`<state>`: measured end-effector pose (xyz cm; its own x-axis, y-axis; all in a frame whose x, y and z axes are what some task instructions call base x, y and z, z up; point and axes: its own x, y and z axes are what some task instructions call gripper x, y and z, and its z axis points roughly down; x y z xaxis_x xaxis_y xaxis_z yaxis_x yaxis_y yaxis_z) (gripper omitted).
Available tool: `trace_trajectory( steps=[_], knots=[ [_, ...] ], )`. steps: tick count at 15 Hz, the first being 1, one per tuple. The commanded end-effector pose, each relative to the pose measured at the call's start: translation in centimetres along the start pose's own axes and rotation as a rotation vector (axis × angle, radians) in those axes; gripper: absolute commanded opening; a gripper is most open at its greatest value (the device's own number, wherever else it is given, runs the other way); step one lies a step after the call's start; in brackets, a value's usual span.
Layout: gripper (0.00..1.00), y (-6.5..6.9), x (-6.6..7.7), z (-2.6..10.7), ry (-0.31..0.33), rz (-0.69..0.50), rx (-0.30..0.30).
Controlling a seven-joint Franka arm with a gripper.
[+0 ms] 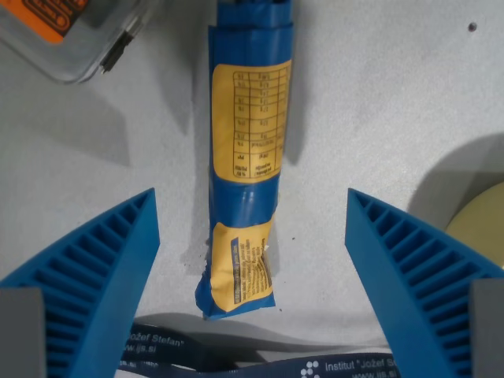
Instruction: Move above the blue bag
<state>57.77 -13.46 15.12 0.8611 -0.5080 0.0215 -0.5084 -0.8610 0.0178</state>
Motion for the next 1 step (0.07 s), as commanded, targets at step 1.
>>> trace_trajectory(
  steps=[1],
  knots=[
    [1.00, -0.08, 0.89, 0.21, -0.024, 0.031, 0.026]
  ],
)
